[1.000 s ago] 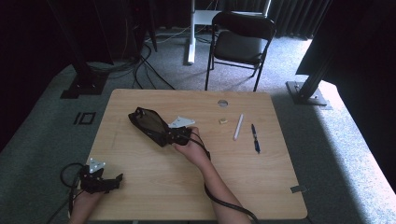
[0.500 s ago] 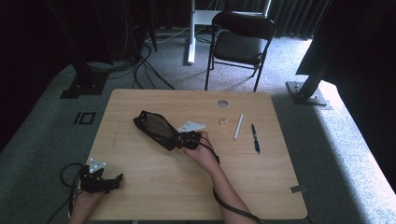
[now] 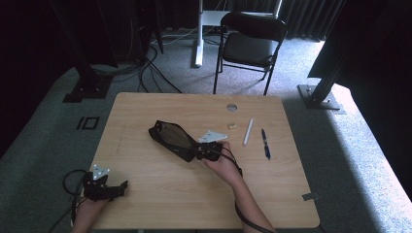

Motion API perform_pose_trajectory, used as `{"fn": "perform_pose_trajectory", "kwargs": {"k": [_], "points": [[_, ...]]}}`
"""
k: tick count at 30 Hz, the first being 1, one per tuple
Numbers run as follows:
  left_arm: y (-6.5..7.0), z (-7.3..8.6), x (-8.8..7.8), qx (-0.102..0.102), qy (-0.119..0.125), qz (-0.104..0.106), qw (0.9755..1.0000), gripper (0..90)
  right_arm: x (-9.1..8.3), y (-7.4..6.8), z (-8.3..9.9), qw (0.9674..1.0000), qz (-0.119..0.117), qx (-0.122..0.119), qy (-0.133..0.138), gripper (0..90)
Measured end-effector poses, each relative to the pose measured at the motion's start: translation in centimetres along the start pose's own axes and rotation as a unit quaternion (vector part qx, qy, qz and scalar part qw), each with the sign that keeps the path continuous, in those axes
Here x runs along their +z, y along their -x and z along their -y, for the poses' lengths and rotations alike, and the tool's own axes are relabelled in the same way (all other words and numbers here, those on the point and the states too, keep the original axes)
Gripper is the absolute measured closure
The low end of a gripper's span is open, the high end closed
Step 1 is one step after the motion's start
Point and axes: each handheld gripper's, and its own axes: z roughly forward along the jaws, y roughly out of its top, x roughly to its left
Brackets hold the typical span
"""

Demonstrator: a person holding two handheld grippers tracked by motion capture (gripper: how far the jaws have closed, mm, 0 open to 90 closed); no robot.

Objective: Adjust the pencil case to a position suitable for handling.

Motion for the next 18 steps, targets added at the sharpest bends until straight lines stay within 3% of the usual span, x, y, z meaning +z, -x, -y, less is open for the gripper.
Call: {"fn": "perform_pose_trajectory", "kwargs": {"k": [13, 18], "points": [[0.0, 0.0, 0.0, -0.001, 0.000, -0.001, 1.0000, 0.6, -3.0, 0.9, 2.0, 0.9999, 0.000, 0.000, -0.011, 73.1], [0.0, 0.1, 0.0, -0.004, 0.001, -0.003, 1.0000, 0.6, -4.1, 1.8, 2.9, 0.9997, 0.021, 0.004, -0.011, 73.2]]}}
